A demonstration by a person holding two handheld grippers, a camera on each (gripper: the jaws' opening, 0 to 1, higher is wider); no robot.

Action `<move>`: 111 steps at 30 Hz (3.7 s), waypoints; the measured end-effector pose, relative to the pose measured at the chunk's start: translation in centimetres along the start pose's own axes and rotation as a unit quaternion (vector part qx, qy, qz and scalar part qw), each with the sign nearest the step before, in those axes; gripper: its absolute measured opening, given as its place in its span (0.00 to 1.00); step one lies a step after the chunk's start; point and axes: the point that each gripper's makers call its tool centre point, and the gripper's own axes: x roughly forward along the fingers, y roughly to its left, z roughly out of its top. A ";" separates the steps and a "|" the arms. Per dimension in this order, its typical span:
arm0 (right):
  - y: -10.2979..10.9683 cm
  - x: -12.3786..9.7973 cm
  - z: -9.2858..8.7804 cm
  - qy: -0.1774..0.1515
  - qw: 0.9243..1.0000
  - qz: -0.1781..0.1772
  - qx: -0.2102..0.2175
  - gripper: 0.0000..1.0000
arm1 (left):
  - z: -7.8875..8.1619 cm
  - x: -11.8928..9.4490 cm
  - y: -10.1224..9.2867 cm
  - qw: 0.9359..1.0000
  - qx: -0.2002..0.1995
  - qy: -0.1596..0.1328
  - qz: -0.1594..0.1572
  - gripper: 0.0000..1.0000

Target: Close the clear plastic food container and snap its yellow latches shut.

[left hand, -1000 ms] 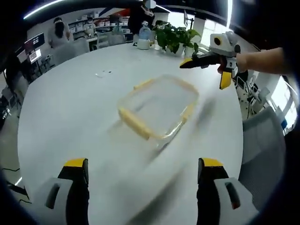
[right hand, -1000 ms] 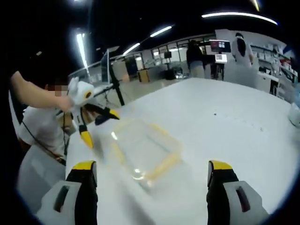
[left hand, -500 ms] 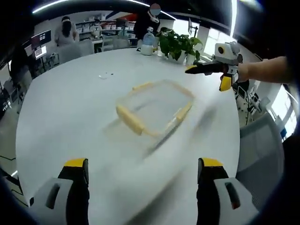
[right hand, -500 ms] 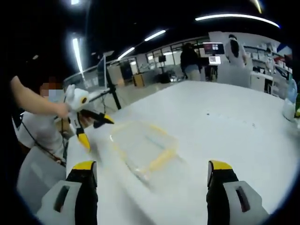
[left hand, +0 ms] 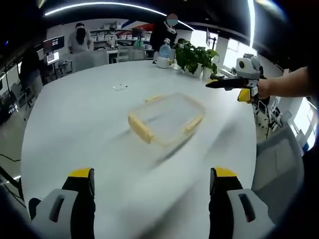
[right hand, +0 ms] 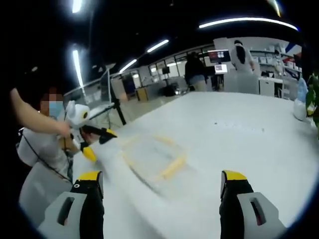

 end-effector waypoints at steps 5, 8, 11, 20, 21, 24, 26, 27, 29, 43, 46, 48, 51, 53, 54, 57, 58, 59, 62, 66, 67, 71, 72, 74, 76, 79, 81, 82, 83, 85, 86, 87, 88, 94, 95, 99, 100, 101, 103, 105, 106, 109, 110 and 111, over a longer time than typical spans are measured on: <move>0.2 -0.9 -0.5 -0.003 1.000 -0.005 0.003 0.99 | -0.3 -0.3 -0.5 1.000 -0.003 -0.003 0.006 0.97; 0.3 -1.4 -1.0 -0.001 1.000 -0.006 0.004 0.99 | -0.5 -0.7 -0.4 1.000 -0.009 -0.008 0.014 0.96; 0.3 -2.0 -1.2 -0.008 1.000 -0.010 0.009 0.99 | -0.8 -1.1 -0.4 1.000 -0.011 -0.013 0.021 0.96; 0.1 -3.2 -1.0 -0.030 0.999 -0.026 0.018 0.98 | -1.2 -1.9 -0.8 0.999 -0.026 -0.029 0.030 0.95; 0.1 -3.4 -1.0 -0.031 0.999 -0.027 0.017 0.98 | -1.2 -2.0 -0.8 0.999 -0.026 -0.032 0.031 0.95; 0.0 -4.1 -0.6 -0.042 0.998 -0.034 0.022 0.98 | -1.2 -2.5 -1.0 0.998 -0.026 -0.040 0.033 0.95; 0.0 -4.5 -0.5 -0.046 0.998 -0.036 0.023 0.98 | -1.3 -2.8 -1.1 0.998 -0.031 -0.047 0.033 0.95; 0.1 -4.6 -0.5 -0.047 0.998 -0.037 0.023 0.98 | -1.4 -2.9 -1.2 0.998 -0.035 -0.048 0.031 0.95; 0.2 -5.0 -0.4 -0.051 0.998 -0.040 0.023 0.98 | -1.4 -3.2 -1.6 0.997 -0.041 -0.055 0.027 0.95; 2.2 -6.9 -1.7 -0.069 0.996 -0.048 0.029 0.98 | -1.9 -5.2 -3.1 0.992 -0.070 -0.099 0.022 0.94; 2.7 -7.0 -2.2 -0.068 0.996 -0.048 0.026 0.98 | -2.2 -5.5 -3.3 0.992 -0.072 -0.104 0.025 0.94; 2.9 -7.1 -2.5 -0.067 0.996 -0.049 0.026 0.97 | -2.4 -5.8 -3.3 0.991 -0.079 -0.108 0.028 0.94; 3.0 -7.3 -2.8 -0.067 0.996 -0.052 0.026 0.97 | -2.8 -6.1 -3.2 0.989 -0.086 -0.113 0.035 0.93; 2.9 -7.5 -2.9 -0.072 0.995 -0.055 0.032 0.97 | -3.0 -6.2 -3.1 0.989 -0.089 -0.113 0.038 0.93; 2.9 -7.6 -2.9 -0.073 0.995 -0.056 0.033 0.96 | -3.2 -6.3 -3.1 0.988 -0.092 -0.113 0.041 0.93; 3.2 -7.7 -3.2 -0.072 0.995 -0.058 0.031 0.96 | -3.4 -6.5 -3.1 0.987 -0.100 -0.118 0.046 0.93; 3.2 -7.7 -3.3 -0.069 0.995 -0.058 0.028 0.96 | -3.5 -6.5 -3.1 0.987 -0.103 -0.118 0.047 0.93; 3.4 -7.7 -3.5 -0.066 0.996 -0.056 0.026 0.96 | -3.6 -6.6 -3.2 0.986 -0.106 -0.119 0.046 0.93; 3.7 -7.8 -4.1 -0.061 0.996 -0.054 0.023 0.96 | -3.9 -6.7 -3.4 0.985 -0.115 -0.122 0.045 0.92; 4.3 -8.2 -4.2 -0.065 0.996 -0.055 0.026 0.95 | -4.2 -7.0 -3.7 0.984 -0.119 -0.125 0.045 0.92; 4.4 -8.2 -4.3 -0.066 0.996 -0.055 0.027 0.95 | -4.3 -7.0 -3.9 0.984 -0.121 -0.125 0.044 0.92; 4.9 -8.6 -4.9 -0.064 0.996 -0.053 0.029 0.94 | -4.5 -7.3 -4.3 0.983 -0.123 -0.128 0.045 0.92; 4.9 -8.7 -5.1 -0.064 0.996 -0.053 0.031 0.94 | -4.6 -7.3 -4.4 0.983 -0.124 -0.128 0.044 0.92; 5.1 -8.9 -5.4 -0.063 0.996 -0.053 0.032 0.95 | -4.6 -7.4 -4.7 0.981 -0.130 -0.135 0.043 0.92; 5.4 -9.0 -5.6 -0.060 0.996 -0.050 0.032 0.95 | -4.6 -7.5 -5.1 0.980 -0.134 -0.138 0.041 0.92; 6.0 -9.3 -5.7 -0.058 0.997 -0.046 0.026 0.95 | -4.7 -7.6 -5.5 0.980 -0.133 -0.144 0.039 0.92; 6.3 -9.5 -5.8 -0.058 0.997 -0.046 0.024 0.94 | -4.8 -7.9 -6.0 0.980 -0.129 -0.148 0.037 0.91; 6.4 -9.5 -5.8 -0.060 0.997 -0.045 0.024 0.94 | -4.9 -7.9 -6.1 0.980 -0.126 -0.149 0.037 0.91; 6.4 -9.6 -5.9 -0.060 0.997 -0.045 0.025 0.94 | -5.1 -8.0 -6.2 0.980 -0.122 -0.152 0.035 0.91; 6.7 -9.6 -6.1 -0.058 0.997 -0.044 0.023 0.94 | -5.4 -8.1 -6.5 0.981 -0.116 -0.154 0.034 0.90; 6.8 -9.7 -6.3 -0.054 0.997 -0.044 0.023 0.94 | -5.4 -8.1 -6.6 0.981 -0.110 -0.157 0.033 0.90; 6.9 -9.7 -6.5 -0.054 0.997 -0.044 0.022 0.94 | -5.6 -8.1 -6.7 0.982 -0.104 -0.155 0.035 0.90; 7.0 -9.8 -6.7 -0.053 0.997 -0.043 0.021 0.94 | -5.7 -8.2 -6.7 0.982 -0.102 -0.155 0.034 0.89; 7.6 -10.2 -7.7 -0.048 0.998 -0.040 0.018 0.95 | -5.7 -8.7 -7.2 0.983 -0.066 -0.168 0.040 0.84; 7.7 -10.3 -7.9 -0.048 0.998 -0.039 0.021 0.94 | -5.7 -8.7 -7.3 0.983 -0.063 -0.168 0.041 0.84; 8.1 -10.5 -8.7 -0.039 0.998 -0.039 0.018 0.94 | -6.1 -8.7 -7.5 0.983 -0.060 -0.165 0.044 0.87; 8.2 -10.5 -8.8 -0.039 0.998 -0.040 0.013 0.94 | -6.3 -8.6 -7.5 0.984 -0.058 -0.165 0.045 0.87; 8.3 -10.6 -8.8 -0.038 0.998 -0.040 0.011 0.94 | -6.4 -8.7 -7.6 0.984 -0.057 -0.165 0.044 0.87; 8.4 -10.7 -8.8 -0.038 0.998 -0.038 0.012 0.95 | -6.6 -8.6 -7.8 0.985 -0.052 -0.159 0.042 0.87; 8.4 -10.7 -8.8 -0.041 0.998 -0.038 0.011 0.95 | -6.7 -8.7 -8.1 0.985 -0.044 -0.160 0.042 0.87; 8.4 -10.7 -8.8 -0.041 0.998 -0.038 0.011 0.95 | -6.9 -8.7 -8.2 0.986 -0.046 -0.156 0.040 0.87; 8.5 -10.8 -8.6 -0.045 0.998 -0.041 0.011 0.94 | -7.2 -8.7 -8.3 0.986 -0.045 -0.153 0.040 0.87; 8.4 -10.8 -8.6 -0.045 0.998 -0.041 0.010 0.94 | -7.2 -8.8 -8.3 0.986 -0.047 -0.154 0.040 0.87; 8.5 -10.9 -8.5 -0.046 0.998 -0.042 0.010 0.94 | -7.2 -8.8 -8.3 0.986 -0.049 -0.155 0.040 0.87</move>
